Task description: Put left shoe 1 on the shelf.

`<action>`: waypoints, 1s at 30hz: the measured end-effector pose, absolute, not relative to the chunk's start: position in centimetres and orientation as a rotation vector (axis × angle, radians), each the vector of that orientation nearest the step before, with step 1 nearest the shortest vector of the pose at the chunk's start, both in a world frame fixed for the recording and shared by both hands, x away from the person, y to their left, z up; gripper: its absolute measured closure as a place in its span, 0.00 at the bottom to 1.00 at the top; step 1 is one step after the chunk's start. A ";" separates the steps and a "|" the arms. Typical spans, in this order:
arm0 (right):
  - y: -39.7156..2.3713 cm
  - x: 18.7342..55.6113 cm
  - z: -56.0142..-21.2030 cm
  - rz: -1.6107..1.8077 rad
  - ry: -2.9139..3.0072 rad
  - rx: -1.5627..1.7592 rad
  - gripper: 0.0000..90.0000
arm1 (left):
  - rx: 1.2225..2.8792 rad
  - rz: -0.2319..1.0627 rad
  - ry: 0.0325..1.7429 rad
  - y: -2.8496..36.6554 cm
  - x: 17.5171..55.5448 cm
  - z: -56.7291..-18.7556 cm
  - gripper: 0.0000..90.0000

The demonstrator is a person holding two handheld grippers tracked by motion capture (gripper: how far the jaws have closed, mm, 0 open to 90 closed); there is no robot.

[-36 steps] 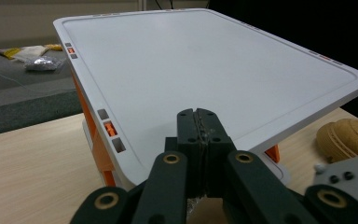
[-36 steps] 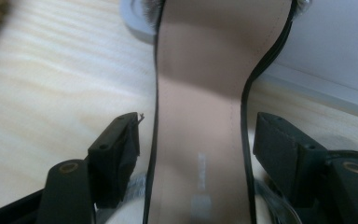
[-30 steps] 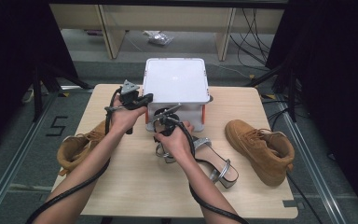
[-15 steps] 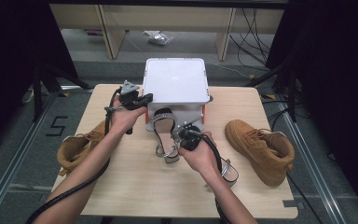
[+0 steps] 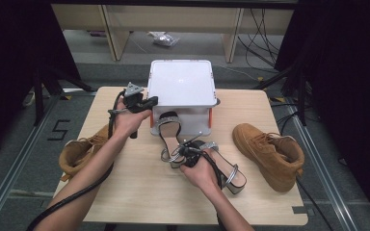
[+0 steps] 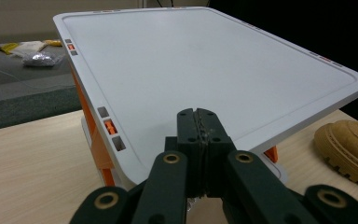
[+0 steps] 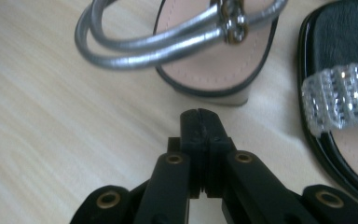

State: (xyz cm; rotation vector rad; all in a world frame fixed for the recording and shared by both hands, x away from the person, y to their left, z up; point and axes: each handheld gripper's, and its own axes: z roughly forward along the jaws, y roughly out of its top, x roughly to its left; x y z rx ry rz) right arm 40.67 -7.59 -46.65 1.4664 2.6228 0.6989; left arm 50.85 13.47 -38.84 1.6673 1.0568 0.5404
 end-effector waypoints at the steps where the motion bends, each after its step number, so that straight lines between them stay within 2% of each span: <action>1: -7.6 40.8 -46.8 0.717 2.617 1.443 1.00 | 1.668 0.543 1.056 13.5 50.8 -38.8 0.98; 4: -6.9 40.7 -46.6 0.721 2.605 1.554 1.00 | 1.668 0.547 1.052 13.5 50.8 -38.9 0.99; 15: -5.8 40.7 -46.6 0.873 2.539 1.539 1.00 | 1.668 0.548 1.062 13.5 50.8 -38.8 1.00; 20: -5.6 41.3 -46.1 0.897 2.511 1.444 1.00 | 1.671 0.552 1.061 13.3 50.8 -38.8 1.00; 30: -4.7 42.3 -45.8 0.906 2.459 1.484 1.00 | 1.673 0.553 1.060 13.3 50.8 -38.8 1.00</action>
